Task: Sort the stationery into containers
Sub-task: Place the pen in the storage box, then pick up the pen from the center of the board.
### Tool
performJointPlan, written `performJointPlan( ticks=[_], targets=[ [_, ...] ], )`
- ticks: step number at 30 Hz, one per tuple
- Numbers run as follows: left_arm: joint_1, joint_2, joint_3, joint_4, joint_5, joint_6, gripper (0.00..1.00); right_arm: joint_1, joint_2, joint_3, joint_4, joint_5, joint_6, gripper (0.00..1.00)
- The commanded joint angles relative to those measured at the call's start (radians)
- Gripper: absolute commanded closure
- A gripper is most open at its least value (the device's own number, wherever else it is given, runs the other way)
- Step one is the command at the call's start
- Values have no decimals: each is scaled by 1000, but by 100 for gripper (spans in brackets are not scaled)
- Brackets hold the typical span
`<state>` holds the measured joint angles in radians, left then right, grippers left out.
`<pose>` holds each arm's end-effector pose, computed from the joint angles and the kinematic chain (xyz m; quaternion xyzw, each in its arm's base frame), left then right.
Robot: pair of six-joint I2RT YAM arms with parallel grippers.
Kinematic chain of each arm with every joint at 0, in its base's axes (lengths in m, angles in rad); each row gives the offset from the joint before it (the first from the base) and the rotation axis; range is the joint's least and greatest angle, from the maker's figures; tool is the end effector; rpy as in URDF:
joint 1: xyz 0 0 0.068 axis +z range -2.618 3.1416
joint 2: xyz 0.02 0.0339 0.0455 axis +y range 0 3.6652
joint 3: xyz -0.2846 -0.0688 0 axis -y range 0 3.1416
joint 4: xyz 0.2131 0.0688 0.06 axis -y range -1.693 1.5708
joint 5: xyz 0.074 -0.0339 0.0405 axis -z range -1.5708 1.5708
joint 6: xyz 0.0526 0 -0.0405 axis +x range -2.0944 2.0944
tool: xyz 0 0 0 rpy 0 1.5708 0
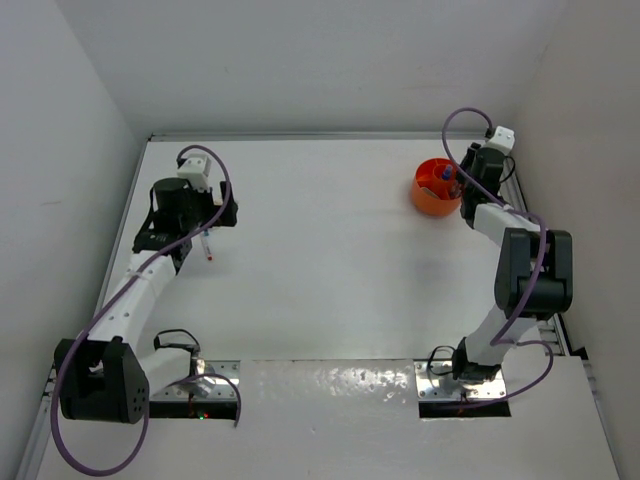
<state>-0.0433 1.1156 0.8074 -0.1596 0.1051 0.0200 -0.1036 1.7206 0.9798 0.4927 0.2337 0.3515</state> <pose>0.2284 -0.0154 0.3047 0.0544 0.8493 -0.0508 0.5227 0.3783 -0.0516 0.2646 0.2466 0.7474 -0.0159 0.6167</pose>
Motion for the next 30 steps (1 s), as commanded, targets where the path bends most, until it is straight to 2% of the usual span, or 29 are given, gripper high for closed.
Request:
performJointPlan(
  ticks=[1, 4, 5, 13, 16, 20, 21, 23, 25, 27, 30],
  targets=[
    [10, -2, -10, 45, -7, -9, 0, -5, -9, -6, 41, -37, -28, 67],
    [11, -2, -10, 46, -7, -9, 0, -7, -29, 3, 9, -65, -66, 43],
    [13, -3, -13, 46, -8, -9, 0, -5, -38, 6, -14, -68, -74, 41],
    [14, -14, -28, 57, -36, -57, 0, 15, -140, 3, -63, -73, -120, 34],
    [29, -10, -33, 45, -134, -110, 0, 50, -202, -7, -86, -47, -164, 31],
    [107, 88, 33, -113, -185, -137, 1, 135, -289, -30, -118, 5, -201, 28],
    [121, 111, 51, -145, -177, -138, 5, 166, -324, -44, -118, 12, -204, 28],
    [160, 180, 98, -227, -135, -147, 41, 208, -354, -55, -118, 33, -195, 31],
    [177, 249, 143, -268, -111, -146, 68, 226, -384, -49, -131, 36, -174, 35],
    [177, 294, 173, -313, -111, -135, 71, 263, -394, -40, -152, 16, -167, 35],
    [158, 366, 200, -314, -131, -106, 60, 321, -395, -44, -163, -17, -184, 35]
  ],
)
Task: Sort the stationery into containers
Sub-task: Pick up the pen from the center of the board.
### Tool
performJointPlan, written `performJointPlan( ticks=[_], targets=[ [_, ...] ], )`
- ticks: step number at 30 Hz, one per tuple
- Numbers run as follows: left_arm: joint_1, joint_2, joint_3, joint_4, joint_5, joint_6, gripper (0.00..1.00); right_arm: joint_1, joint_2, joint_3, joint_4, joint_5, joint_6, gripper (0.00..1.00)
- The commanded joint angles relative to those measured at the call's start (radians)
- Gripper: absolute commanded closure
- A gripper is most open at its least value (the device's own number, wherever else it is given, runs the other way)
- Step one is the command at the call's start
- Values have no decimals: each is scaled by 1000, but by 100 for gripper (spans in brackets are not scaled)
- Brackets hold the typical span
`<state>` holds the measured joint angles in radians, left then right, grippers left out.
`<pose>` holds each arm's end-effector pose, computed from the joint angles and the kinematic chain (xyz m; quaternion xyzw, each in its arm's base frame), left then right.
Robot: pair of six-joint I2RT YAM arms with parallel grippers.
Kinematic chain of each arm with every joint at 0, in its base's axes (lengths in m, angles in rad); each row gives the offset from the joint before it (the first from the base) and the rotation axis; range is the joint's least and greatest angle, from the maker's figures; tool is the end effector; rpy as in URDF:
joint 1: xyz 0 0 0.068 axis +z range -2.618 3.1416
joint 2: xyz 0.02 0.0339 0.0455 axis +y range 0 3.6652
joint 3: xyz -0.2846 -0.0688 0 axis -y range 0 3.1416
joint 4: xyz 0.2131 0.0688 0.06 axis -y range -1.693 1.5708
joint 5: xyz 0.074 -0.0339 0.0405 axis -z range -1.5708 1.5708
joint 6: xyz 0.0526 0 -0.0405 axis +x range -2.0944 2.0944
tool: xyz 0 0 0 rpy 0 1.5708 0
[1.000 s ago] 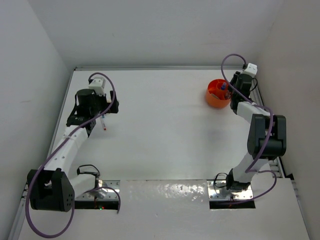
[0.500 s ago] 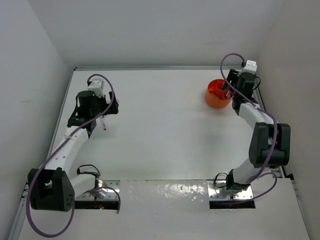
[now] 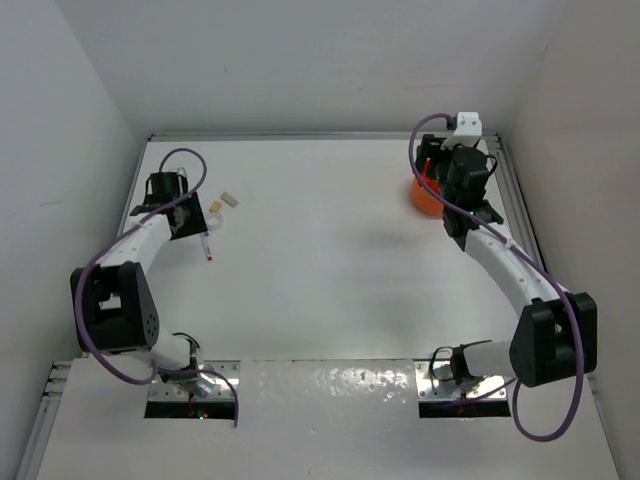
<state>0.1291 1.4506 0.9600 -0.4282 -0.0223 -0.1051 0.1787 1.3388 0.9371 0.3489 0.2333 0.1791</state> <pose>0.2764 0.0371 0.2479 -0.1142 0.9404 0.0144 0.3201 0.2966 0.0412 0.3558 0.0802 0.7206 0.0385 0.6876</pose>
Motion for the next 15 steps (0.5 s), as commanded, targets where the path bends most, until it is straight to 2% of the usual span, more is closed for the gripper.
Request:
performJointPlan(
  ticks=[1, 3, 5, 7, 9, 15],
  targets=[
    [-23, 66, 46, -38, -22, 25, 53, 50, -6, -4, -16, -29, -15, 34],
    [-26, 129, 62, -44, -60, 15, 45, 77, 0, -12, -11, -57, -24, 34],
    [-22, 186, 98, -90, -62, -21, 44, 96, 8, -17, -11, -57, -20, 33],
    [-35, 279, 173, -155, -82, -50, 46, 107, 13, -18, -14, -60, -18, 33],
    [-39, 330, 215, -181, -93, -68, 53, 113, 11, -20, -19, -61, -21, 33],
    [-45, 349, 177, -136, -111, -108, 58, 122, -4, -38, -27, -54, -24, 32]
  ],
)
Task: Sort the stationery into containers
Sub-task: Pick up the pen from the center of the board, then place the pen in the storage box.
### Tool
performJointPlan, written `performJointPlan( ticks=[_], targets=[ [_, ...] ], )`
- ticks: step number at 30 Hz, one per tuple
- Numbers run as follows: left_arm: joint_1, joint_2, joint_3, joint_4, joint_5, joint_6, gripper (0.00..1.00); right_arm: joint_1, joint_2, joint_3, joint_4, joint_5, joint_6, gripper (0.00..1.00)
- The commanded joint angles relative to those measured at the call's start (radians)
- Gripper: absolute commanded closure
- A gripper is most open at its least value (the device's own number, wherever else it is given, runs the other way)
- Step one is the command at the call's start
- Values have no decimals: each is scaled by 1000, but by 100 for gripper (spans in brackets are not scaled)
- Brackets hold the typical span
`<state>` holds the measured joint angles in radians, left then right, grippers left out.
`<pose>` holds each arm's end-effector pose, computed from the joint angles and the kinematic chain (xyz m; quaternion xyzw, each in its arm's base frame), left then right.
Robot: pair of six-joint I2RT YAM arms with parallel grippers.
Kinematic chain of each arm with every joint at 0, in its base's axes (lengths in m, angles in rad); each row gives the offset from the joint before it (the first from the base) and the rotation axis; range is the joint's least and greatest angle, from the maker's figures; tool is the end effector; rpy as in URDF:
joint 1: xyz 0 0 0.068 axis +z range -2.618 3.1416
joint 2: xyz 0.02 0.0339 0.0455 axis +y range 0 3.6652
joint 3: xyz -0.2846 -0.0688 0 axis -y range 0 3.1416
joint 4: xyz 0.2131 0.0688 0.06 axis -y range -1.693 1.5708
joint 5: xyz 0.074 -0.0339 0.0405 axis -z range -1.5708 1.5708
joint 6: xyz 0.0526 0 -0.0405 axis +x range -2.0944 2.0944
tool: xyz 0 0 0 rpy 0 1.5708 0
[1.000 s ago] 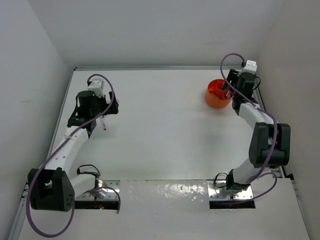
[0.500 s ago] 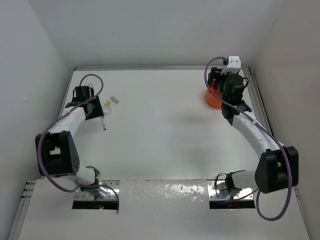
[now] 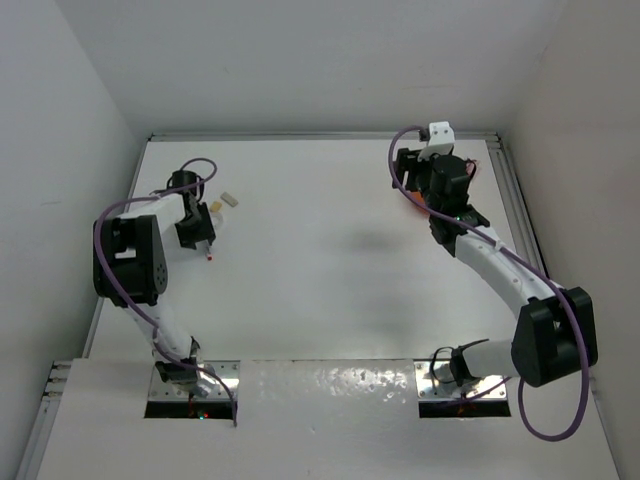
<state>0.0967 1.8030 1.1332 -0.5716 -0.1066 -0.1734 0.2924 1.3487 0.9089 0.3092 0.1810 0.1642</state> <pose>0.3286 0.0375 0.1857 -0.1413 0.9749 0.0462 0.1656 0.2903 0.0775 0.3383 0.0115 0.7509 0.0825 0.6551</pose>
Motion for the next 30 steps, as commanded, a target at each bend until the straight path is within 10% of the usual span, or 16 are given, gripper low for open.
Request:
performJointPlan(
  ticks=[1, 9, 24, 30],
  targets=[
    [-9, 19, 7, 4, -27, -54, 61, 8, -16, -13, 16, 2, -6, 32],
    [17, 58, -30, -7, -15, -89, 100, 13, -39, -18, 16, 9, -6, 32],
    [23, -354, 36, 66, 76, 269, 100, 54, -5, 131, -142, -285, 18, 31],
    [-115, -674, -185, 476, 549, 440, 100, 157, 56, 193, 46, -433, 184, 31]
  ],
)
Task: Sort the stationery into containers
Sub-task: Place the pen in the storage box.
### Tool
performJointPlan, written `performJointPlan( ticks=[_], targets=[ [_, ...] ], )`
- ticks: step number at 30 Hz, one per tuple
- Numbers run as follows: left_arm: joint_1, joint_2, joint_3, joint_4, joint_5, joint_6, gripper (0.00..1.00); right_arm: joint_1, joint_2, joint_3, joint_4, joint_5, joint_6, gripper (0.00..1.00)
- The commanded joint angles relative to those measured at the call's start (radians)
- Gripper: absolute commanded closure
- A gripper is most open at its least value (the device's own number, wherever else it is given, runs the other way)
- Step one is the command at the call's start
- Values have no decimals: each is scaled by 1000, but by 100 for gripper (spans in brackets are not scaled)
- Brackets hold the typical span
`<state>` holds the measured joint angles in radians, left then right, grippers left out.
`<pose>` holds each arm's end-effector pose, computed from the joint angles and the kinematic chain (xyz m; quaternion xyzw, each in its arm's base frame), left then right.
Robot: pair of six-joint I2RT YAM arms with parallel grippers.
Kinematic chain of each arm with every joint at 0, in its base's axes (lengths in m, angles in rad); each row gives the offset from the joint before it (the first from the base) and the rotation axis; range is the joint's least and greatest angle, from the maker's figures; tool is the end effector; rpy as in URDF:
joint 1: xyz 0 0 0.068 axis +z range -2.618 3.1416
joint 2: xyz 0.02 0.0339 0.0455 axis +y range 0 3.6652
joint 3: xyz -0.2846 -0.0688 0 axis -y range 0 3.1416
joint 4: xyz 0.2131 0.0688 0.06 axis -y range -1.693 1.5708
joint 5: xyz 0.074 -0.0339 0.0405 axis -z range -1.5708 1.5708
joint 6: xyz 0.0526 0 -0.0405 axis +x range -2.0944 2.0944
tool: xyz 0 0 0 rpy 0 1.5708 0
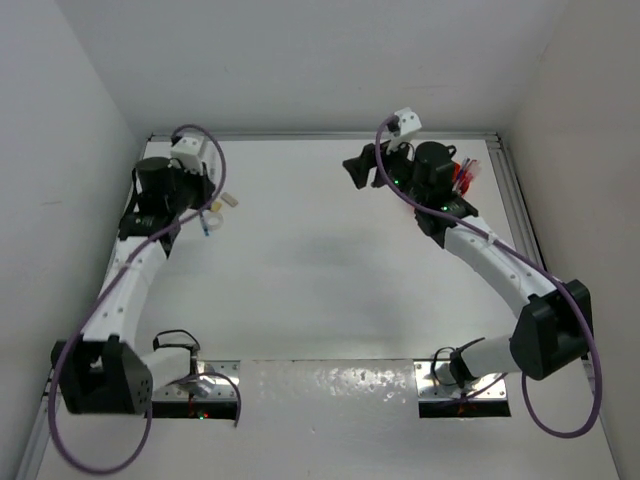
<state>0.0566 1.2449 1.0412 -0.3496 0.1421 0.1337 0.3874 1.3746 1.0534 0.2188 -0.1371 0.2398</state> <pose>0.2570 0.0071 0.3325 0.0681 0.8692 -0.0156 0.4895 0.2853 0.1242 0.3694 -0.1004 0.7352 0.2546 0.6201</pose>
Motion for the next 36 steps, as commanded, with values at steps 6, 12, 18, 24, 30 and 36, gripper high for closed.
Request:
performJointPlan(
  ticks=[6, 12, 18, 24, 30, 36],
  targets=[
    [-216, -125, -89, 402, 413, -15, 100, 181, 121, 141, 312, -243, 237, 31],
    [-288, -99, -84, 439, 402, -68, 100, 258, 204, 178, 350, -240, 262, 31],
    [-333, -98, -84, 449, 390, -68, 100, 286, 282, 236, 370, -216, 311, 34],
    [-353, -108, -92, 439, 390, -68, 100, 286, 333, 284, 367, -133, 339, 56],
    [-356, -111, -101, 448, 355, -86, 100, 285, 317, 257, 361, -107, 325, 100],
    [-356, -111, -116, 423, 266, -98, 0, 234, 252, 180, 347, -84, 299, 100]
  ],
)
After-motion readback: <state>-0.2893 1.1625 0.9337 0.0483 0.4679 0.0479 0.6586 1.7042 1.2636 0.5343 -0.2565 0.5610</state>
